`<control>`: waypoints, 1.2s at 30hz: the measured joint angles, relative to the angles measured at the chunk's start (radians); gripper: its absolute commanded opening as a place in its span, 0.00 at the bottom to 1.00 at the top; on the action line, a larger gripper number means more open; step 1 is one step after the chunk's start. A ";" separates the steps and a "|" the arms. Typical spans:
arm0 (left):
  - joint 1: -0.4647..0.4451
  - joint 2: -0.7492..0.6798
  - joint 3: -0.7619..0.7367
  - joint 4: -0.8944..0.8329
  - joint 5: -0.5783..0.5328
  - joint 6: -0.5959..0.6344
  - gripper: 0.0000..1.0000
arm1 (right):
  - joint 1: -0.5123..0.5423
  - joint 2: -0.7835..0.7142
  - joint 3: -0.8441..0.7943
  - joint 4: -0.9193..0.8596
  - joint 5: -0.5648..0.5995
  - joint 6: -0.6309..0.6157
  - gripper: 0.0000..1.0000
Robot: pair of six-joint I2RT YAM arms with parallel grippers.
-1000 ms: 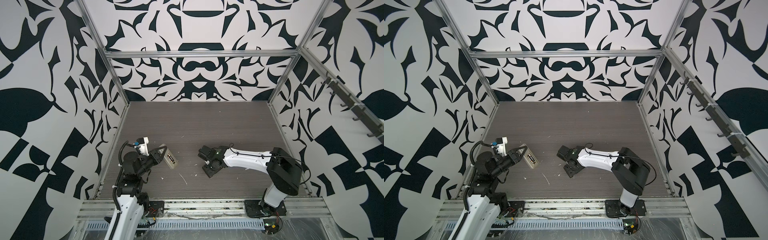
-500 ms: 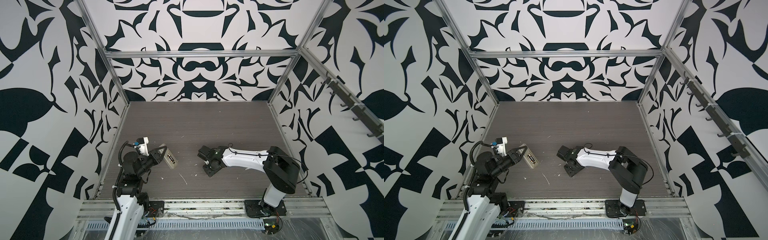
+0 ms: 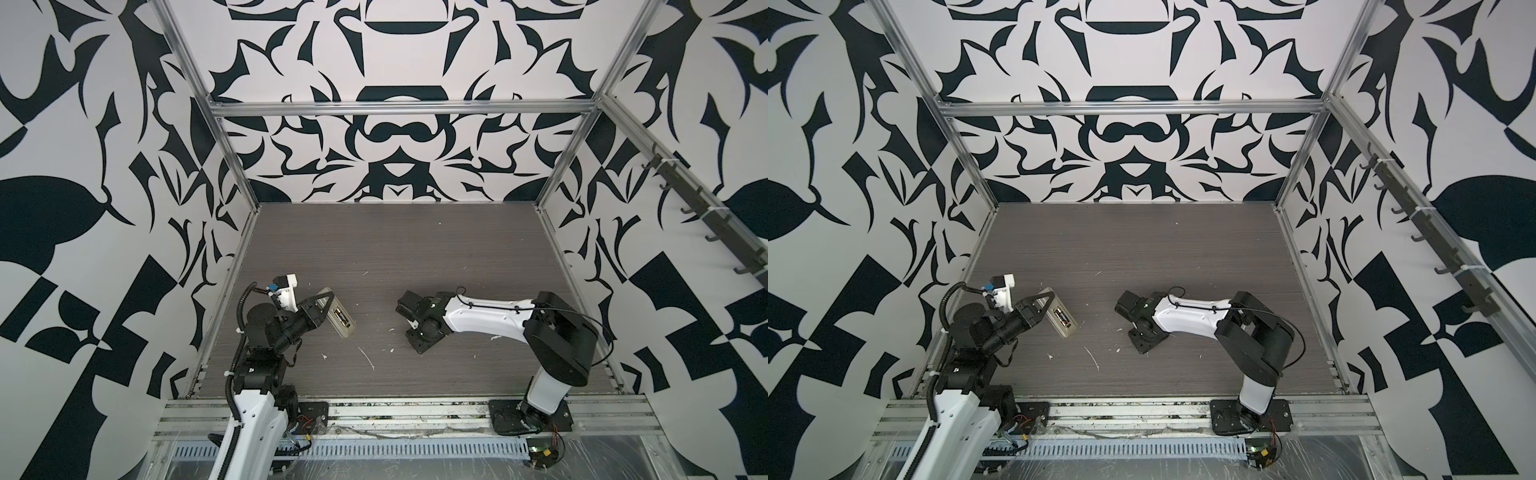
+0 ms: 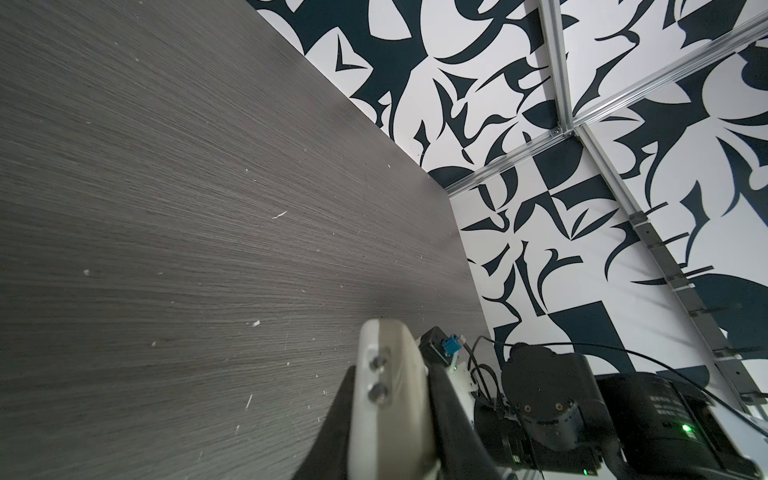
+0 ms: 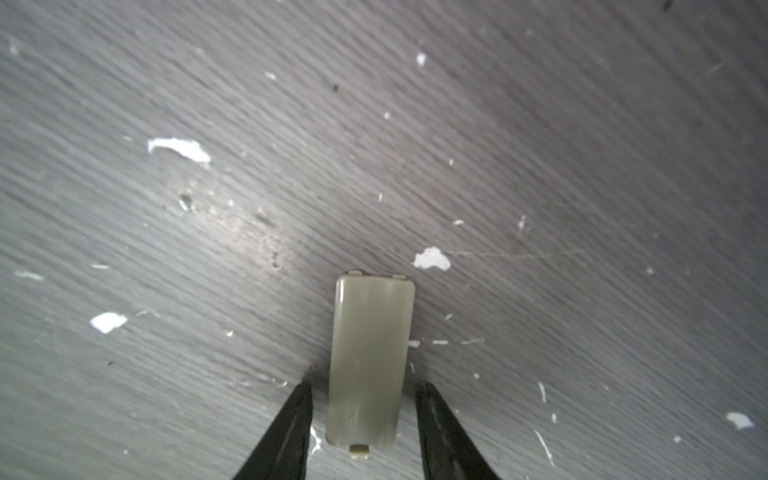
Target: Load the batteries into the remote control
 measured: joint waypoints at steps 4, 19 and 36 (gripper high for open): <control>0.000 0.000 0.000 0.000 0.000 0.000 0.00 | 0.000 0.000 0.000 0.002 -0.006 0.003 0.39; 0.000 -0.005 0.000 0.000 0.000 0.000 0.00 | 0.000 -0.007 -0.012 0.013 -0.017 0.016 0.38; 0.000 -0.003 0.000 0.000 0.003 0.000 0.00 | 0.000 -0.019 -0.024 0.003 -0.016 0.024 0.39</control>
